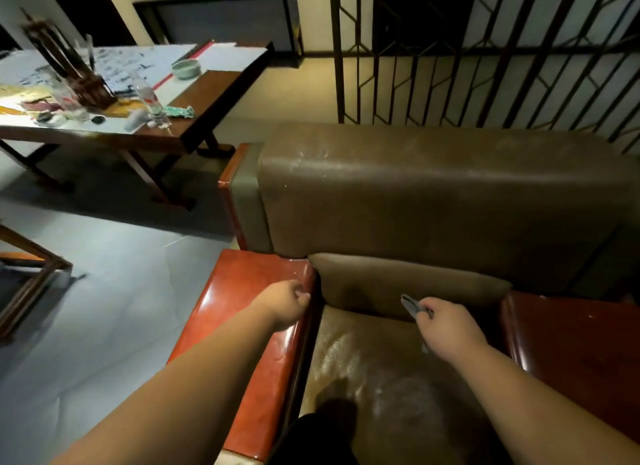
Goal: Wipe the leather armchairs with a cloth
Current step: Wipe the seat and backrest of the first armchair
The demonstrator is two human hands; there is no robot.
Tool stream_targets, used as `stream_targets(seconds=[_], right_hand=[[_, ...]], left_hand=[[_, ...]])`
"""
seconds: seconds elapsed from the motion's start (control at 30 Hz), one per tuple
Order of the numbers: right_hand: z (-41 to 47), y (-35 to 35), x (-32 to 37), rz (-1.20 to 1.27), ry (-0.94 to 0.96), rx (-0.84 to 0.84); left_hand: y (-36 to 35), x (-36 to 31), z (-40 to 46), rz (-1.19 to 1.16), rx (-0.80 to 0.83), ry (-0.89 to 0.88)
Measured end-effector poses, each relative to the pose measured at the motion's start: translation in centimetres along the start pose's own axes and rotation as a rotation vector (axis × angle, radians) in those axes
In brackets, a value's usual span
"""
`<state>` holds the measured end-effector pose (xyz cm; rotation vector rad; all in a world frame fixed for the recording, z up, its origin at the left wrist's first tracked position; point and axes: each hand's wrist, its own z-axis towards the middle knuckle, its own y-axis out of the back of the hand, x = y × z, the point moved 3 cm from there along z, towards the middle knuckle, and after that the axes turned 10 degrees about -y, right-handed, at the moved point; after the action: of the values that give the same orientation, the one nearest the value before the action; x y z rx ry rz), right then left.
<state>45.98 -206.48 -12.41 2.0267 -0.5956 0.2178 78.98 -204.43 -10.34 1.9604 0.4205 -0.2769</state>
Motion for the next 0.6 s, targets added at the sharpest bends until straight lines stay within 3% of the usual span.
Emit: stream_targets(seconds=[0.3, 0.4, 0.6], right_hand=[[2.1, 5.0, 9.0, -0.049, 0.108, -0.088], [3.6, 6.4, 13.7, -0.142, 0.144, -0.101], [8.2, 8.3, 26.0, -0.101, 0.262, -0.173]], left_hand=[[10.7, 1.0, 7.5, 0.018, -0.166, -0.105], [13.8, 1.8, 9.8, 0.078, -0.175, -0.150], [21.8, 6.7, 15.9, 0.134, -0.286, -0.143]])
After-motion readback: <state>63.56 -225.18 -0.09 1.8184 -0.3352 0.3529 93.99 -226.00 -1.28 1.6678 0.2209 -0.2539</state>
